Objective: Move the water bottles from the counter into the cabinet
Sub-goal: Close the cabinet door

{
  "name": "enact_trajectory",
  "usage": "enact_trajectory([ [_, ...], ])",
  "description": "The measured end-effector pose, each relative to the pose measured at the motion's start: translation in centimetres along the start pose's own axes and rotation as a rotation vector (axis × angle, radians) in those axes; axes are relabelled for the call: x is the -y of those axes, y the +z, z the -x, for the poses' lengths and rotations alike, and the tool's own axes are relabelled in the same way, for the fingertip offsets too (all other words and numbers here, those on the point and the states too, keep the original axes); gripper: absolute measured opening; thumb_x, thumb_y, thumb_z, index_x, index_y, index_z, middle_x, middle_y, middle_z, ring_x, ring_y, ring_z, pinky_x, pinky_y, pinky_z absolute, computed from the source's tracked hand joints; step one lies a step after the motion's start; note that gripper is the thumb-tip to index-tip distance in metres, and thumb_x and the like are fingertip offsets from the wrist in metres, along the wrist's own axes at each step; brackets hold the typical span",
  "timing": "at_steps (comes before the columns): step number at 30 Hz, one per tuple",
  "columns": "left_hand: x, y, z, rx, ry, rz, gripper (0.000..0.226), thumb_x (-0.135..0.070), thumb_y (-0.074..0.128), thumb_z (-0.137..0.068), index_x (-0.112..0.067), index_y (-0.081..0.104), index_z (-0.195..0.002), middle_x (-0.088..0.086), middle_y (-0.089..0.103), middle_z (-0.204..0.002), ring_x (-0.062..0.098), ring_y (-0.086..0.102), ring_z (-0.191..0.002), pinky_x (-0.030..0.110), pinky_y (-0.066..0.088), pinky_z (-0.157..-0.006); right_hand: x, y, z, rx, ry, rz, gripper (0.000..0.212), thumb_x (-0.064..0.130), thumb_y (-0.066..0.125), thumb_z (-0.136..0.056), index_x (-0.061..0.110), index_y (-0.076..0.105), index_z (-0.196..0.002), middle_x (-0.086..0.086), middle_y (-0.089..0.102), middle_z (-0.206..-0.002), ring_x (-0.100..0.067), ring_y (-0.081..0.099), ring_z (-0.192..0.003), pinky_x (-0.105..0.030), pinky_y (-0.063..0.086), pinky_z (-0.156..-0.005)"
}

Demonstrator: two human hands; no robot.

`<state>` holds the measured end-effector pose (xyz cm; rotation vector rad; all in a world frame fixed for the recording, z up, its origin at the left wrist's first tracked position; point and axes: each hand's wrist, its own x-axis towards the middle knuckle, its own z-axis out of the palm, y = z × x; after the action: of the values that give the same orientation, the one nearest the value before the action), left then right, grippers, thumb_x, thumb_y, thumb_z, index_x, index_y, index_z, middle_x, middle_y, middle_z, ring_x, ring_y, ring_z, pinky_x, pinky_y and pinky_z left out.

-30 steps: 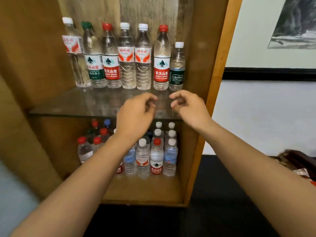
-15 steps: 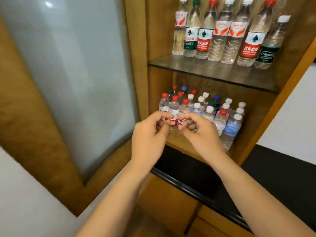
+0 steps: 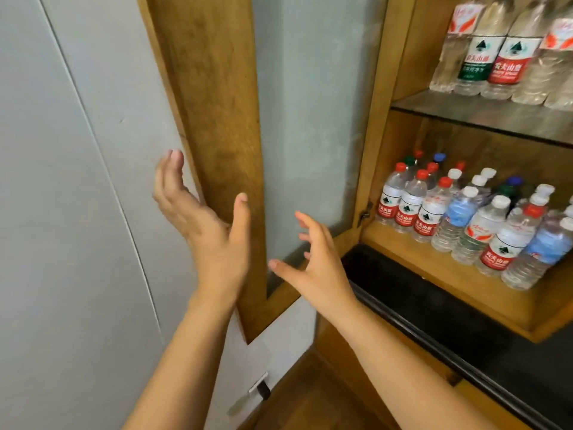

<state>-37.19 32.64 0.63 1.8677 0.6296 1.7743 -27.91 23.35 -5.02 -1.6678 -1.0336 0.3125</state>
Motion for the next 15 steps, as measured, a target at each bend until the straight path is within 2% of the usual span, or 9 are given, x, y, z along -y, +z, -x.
enact_trajectory([
  [2, 0.9, -0.3, -1.1, 0.105, -0.082, 0.054, 0.078, -0.003, 0.062, -0.078, -0.001, 0.016, -0.141, 0.013, 0.025, -0.142, 0.027, 0.031, -0.133, 0.050, 0.029, -0.109, 0.9, 2.2, -0.6, 0.008, -0.003, 0.009, 0.091, 0.039, 0.073, -0.074, 0.037, 0.013, -0.143, 0.013, 0.022, -0.144, 0.000, 0.028, -0.126, -0.019, 0.030, -0.094],
  [5, 1.6, -0.5, -2.0, 0.233, -0.254, 0.161, 0.083, -0.001, 0.060, -0.082, -0.009, 0.008, -0.146, 0.012, 0.020, -0.151, 0.022, 0.025, -0.139, 0.035, 0.024, -0.114, 1.9, 4.9, -1.4, 0.020, 0.021, 0.044, 0.106, 0.040, 0.075, -0.072, 0.041, -0.004, -0.143, 0.013, 0.006, -0.152, -0.015, 0.021, -0.139, -0.025, 0.031, -0.097],
  [7, 2.0, -0.8, -2.4, 0.290, -0.332, 0.191, 0.077, -0.004, 0.059, -0.085, -0.013, 0.013, -0.146, 0.008, 0.024, -0.152, 0.017, 0.027, -0.139, 0.031, 0.026, -0.114, 2.3, 6.2, -1.8, 0.035, 0.052, 0.058, 0.112, 0.039, 0.076, -0.071, 0.044, -0.012, -0.141, 0.012, -0.001, -0.153, -0.022, 0.018, -0.141, -0.033, 0.034, -0.102],
  [9, 2.3, -1.0, -2.7, 0.300, -0.321, 0.177, 0.066, -0.005, 0.058, -0.084, -0.009, 0.027, -0.142, 0.008, 0.040, -0.143, 0.019, 0.040, -0.131, 0.042, 0.035, -0.109, 2.6, 7.3, -1.9, 0.039, 0.089, 0.066, 0.114, 0.038, 0.076, -0.072, 0.047, -0.017, -0.138, 0.011, -0.005, -0.154, -0.026, 0.018, -0.142, -0.041, 0.037, -0.105],
  [11, 2.2, -1.3, -2.7, 0.295, -0.285, 0.187, 0.055, -0.005, 0.057, -0.084, -0.007, 0.036, -0.135, 0.004, 0.052, -0.127, 0.017, 0.051, -0.117, 0.045, 0.044, -0.099, 2.6, 8.2, -1.7, 0.004, 0.102, 0.098, 0.114, 0.037, 0.075, -0.073, 0.046, -0.019, -0.138, 0.012, -0.006, -0.153, -0.027, 0.019, -0.141, -0.044, 0.039, -0.105],
  [14, 1.9, -1.6, -2.1, 0.302, -0.227, 0.216, 0.038, -0.005, 0.056, -0.086, -0.013, 0.043, -0.121, -0.021, 0.053, -0.101, -0.005, 0.055, -0.092, 0.031, 0.052, -0.083, 2.4, 8.9, -0.8, -0.116, 0.068, 0.175, 0.111, 0.037, 0.072, -0.074, 0.040, -0.017, -0.141, 0.009, -0.004, -0.153, -0.027, 0.018, -0.141, -0.045, 0.039, -0.106],
  [15, 1.7, -1.7, -1.7, 0.311, -0.210, 0.232, 0.035, -0.005, 0.056, -0.086, -0.016, 0.044, -0.117, -0.024, 0.052, -0.097, -0.008, 0.055, -0.088, 0.026, 0.051, -0.078, 2.2, 8.9, -0.3, -0.165, 0.057, 0.199, 0.109, 0.037, 0.072, -0.074, 0.039, -0.015, -0.142, 0.008, -0.002, -0.153, -0.026, 0.018, -0.141, -0.045, 0.038, -0.107],
])
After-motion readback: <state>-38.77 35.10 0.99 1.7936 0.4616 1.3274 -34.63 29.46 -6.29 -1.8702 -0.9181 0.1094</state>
